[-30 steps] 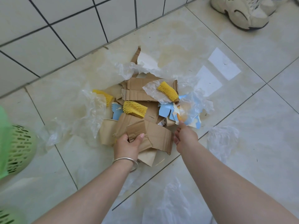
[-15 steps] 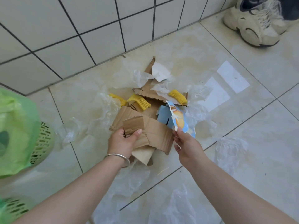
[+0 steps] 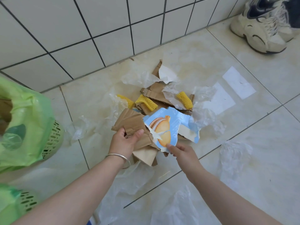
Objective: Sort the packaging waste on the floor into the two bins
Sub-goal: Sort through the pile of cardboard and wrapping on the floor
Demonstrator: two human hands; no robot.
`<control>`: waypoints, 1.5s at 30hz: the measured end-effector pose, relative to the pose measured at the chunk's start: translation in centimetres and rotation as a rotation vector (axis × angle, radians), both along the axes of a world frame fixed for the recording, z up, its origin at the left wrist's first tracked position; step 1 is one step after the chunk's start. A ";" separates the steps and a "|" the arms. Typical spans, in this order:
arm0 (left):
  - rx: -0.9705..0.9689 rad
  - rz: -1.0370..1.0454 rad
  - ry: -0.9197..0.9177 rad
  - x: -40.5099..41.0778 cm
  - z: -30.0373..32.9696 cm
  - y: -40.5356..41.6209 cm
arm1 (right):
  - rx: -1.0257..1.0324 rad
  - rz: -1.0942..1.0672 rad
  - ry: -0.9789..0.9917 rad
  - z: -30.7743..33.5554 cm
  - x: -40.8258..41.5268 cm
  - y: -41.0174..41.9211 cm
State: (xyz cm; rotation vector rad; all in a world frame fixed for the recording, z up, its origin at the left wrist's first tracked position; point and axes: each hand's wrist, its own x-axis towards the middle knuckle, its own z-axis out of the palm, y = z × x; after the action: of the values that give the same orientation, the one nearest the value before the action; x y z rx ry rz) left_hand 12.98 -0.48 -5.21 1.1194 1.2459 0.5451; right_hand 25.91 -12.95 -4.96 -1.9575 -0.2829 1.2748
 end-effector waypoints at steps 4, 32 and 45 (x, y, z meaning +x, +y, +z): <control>-0.045 0.002 -0.011 0.6 0.0 -0.6 | 0.009 0.186 -0.106 -0.4 -0.4 0.6; -0.025 0.028 0.187 0.5 -2.2 0.3 | -0.336 0.726 -1.012 -5.0 5.2 2.4; 0.001 -0.003 0.164 0.0 -1.4 0.5 | -0.390 0.938 -1.172 -2.8 6.8 3.1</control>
State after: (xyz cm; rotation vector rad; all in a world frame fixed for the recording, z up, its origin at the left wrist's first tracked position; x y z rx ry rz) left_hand 13.00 0.06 -6.64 1.1852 1.3851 0.4579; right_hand 32.67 -9.89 -7.80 -2.8637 -1.7851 0.4574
